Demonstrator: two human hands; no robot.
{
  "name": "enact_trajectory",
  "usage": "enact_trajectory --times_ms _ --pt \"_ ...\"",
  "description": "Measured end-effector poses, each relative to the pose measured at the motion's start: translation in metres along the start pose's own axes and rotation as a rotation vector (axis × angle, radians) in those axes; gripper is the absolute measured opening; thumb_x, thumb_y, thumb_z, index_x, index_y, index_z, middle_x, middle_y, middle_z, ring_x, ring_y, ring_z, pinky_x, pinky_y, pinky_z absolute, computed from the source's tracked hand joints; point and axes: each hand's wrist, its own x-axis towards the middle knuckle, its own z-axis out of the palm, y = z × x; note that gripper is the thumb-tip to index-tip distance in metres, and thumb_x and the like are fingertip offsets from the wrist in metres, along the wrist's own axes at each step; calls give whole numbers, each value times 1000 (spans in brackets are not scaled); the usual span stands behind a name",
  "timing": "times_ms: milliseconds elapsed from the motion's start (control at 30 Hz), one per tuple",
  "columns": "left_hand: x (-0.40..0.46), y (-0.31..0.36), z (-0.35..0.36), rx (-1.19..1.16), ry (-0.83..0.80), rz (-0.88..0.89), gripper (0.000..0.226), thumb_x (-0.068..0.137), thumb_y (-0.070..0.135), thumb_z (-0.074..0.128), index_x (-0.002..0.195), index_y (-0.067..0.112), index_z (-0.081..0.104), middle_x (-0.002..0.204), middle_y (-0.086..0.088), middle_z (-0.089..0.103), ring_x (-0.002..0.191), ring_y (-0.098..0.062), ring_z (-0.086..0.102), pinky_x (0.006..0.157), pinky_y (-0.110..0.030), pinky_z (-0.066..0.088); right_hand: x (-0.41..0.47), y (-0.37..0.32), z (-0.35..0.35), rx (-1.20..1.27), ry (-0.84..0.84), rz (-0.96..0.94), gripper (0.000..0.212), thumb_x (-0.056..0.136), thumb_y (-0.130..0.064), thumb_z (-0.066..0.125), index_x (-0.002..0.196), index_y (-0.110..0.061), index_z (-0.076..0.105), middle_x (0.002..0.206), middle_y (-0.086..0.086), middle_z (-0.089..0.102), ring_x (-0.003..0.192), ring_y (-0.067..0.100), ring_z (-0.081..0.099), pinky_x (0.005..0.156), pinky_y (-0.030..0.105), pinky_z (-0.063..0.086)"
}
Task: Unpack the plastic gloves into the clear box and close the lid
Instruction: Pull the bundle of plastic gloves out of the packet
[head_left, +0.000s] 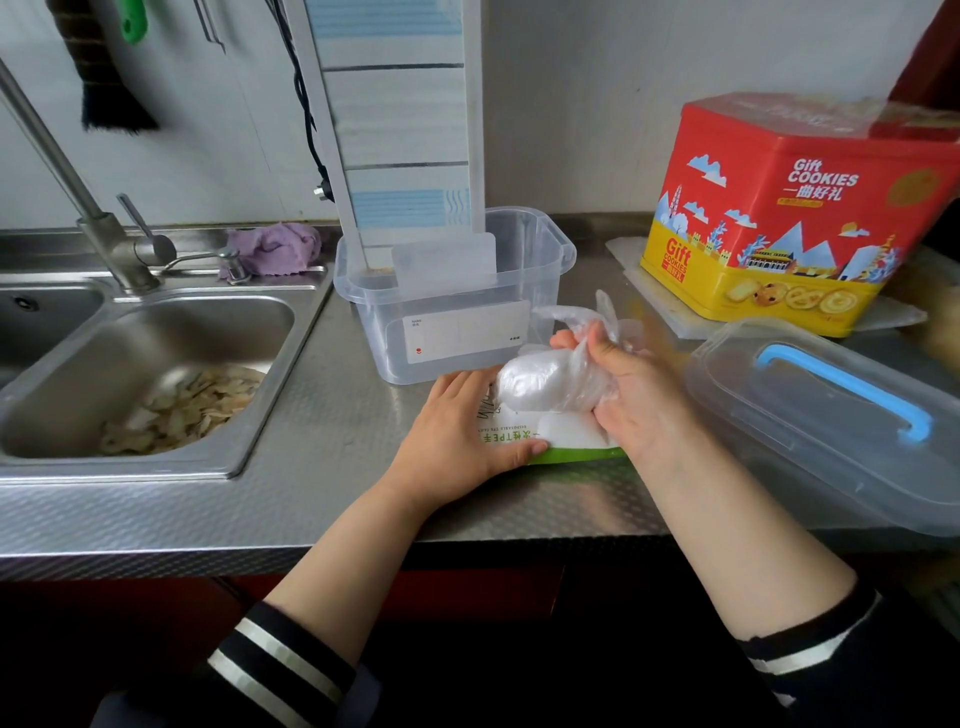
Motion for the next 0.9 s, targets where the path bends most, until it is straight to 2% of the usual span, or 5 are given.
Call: enact_trajectory --times_ms 334,400,467,634,901 --pt "0 1 1 -52 -9 -51 85 66 56 79 138 33 40 124 26 45 120 1 32 96 -17 29 3 2 -7 64 -42 22 21 98 -26 47 106 -11 60 99 1 71 102 14 63 106 39 42" --pt "-1 2 0 -58 -10 -51 89 66 54 80 141 34 36 127 26 43 121 1 31 98 -19 29 0 0 -10 -136 -134 -69 25 90 -35 57 105 -16 62 104 0 72 107 16 64 106 43 43" --pt "-2 2 0 -59 -9 -49 91 66 54 81 142 34 34 131 24 43 124 1 30 100 -20 30 -3 -7 -17 -412 -291 -141 55 68 -48 76 113 -23 58 116 0 68 113 15 62 99 38 49" --pt "-1 4 2 -22 -23 -38 92 66 57 79 143 35 32 135 22 44 127 -1 29 101 -20 29 0 -15 -24 -976 -446 -191 93 65 -19 87 137 -36 30 128 -19 51 121 1 51 101 26 44" --pt "1 6 3 16 -42 -16 87 68 59 77 140 29 38 127 21 47 121 -3 33 96 -19 32 0 5 -22 -853 -199 -333 50 69 -9 84 111 -21 58 104 -4 69 98 13 66 90 38 53"
